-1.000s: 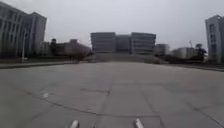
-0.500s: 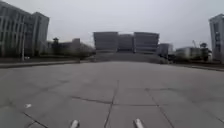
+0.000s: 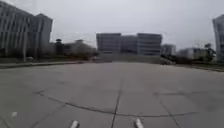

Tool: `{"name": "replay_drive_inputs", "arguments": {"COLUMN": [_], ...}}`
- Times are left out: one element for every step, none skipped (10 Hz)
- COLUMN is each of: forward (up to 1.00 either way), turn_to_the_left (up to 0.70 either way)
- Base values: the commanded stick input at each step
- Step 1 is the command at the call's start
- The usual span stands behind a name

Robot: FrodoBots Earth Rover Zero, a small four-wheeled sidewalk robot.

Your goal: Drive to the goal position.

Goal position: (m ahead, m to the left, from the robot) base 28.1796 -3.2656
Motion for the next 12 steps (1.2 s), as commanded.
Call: {"name": "replay_drive_inputs", "arguments": {"forward": [1.0,1.0,1.0,1.0,1.0,1.0,1.0,1.0,1.0,1.0,1.0,1.0], "turn_to_the_left": [0.02,0.02,0.02,0.02,0.02,0.02,0.02,0.02,0.02,0.02,0.02,0.02]}}
